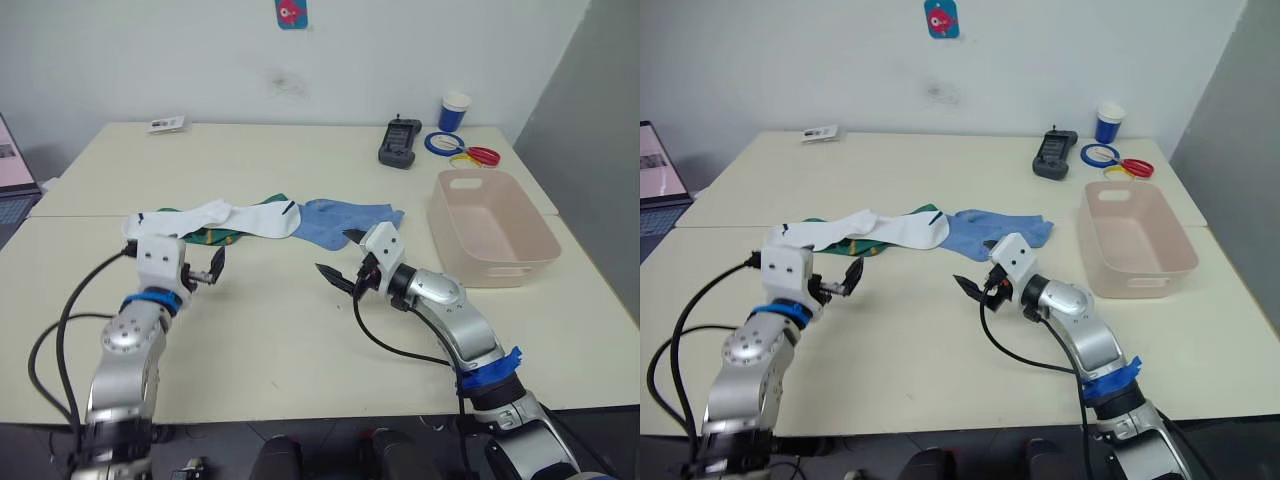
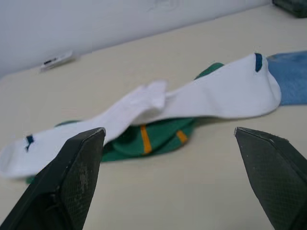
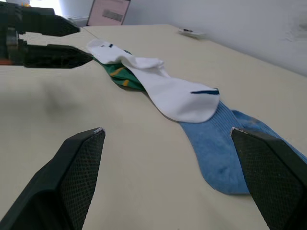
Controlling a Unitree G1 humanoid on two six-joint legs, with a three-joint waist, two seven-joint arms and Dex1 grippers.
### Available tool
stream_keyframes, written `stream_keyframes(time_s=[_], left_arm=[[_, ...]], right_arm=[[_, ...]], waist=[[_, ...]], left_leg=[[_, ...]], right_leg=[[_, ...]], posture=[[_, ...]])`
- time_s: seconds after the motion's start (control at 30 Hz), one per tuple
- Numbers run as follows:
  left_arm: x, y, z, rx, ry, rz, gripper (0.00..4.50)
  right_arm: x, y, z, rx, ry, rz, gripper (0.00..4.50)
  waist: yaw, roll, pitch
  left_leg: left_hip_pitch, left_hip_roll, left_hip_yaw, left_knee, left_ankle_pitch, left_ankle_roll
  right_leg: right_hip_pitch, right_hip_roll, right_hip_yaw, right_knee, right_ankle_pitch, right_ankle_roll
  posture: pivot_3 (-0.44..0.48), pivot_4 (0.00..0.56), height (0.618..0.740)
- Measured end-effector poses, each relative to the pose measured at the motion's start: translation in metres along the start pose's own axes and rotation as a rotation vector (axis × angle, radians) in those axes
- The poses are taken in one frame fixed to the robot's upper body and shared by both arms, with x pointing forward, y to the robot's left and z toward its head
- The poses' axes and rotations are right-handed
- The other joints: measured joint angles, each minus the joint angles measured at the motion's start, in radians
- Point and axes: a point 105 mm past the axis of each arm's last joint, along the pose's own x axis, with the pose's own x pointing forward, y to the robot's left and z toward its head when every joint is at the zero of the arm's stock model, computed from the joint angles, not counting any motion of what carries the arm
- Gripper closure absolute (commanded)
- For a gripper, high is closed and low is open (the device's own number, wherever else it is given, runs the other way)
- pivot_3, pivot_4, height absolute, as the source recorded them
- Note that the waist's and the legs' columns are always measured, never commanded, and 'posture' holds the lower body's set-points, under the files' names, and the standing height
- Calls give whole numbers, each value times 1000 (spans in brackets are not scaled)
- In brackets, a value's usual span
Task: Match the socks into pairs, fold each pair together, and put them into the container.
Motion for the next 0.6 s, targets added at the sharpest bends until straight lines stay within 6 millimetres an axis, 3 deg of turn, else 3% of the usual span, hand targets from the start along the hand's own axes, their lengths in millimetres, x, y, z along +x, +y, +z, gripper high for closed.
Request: stream_keyframes(time_s=[0.1,0.27,0.53,0.6], left_arm=[[23,3,-8,25,68,-13,0],[43,8,-22,54,142,-3,0],[63,21,-9,66,100,30,0],[67,21,-8,73,99,25,381]], right_arm=[[-4,-4,-1,0,7,-32,12],[-8,-7,-1,-1,10,-61,12],[-14,-9,-4,-2,28,-90,12],[-15,-10,-3,-7,26,-96,0]], waist=[[-2,0,0],[-1,-1,0],[1,-1,0],[1,-1,0]], left_leg=[[0,0,0,0,0,0],[0,1,-1,0,0,0],[-1,0,0,0,0,0],[-1,0,0,0,0,0]], right_leg=[[-1,0,0,0,0,0],[-1,1,-1,1,0,0],[-1,0,-1,1,0,0],[-1,0,-1,1,0,0]], posture=[[0,150,740],[0,150,740],[0,150,740],[0,150,740]])
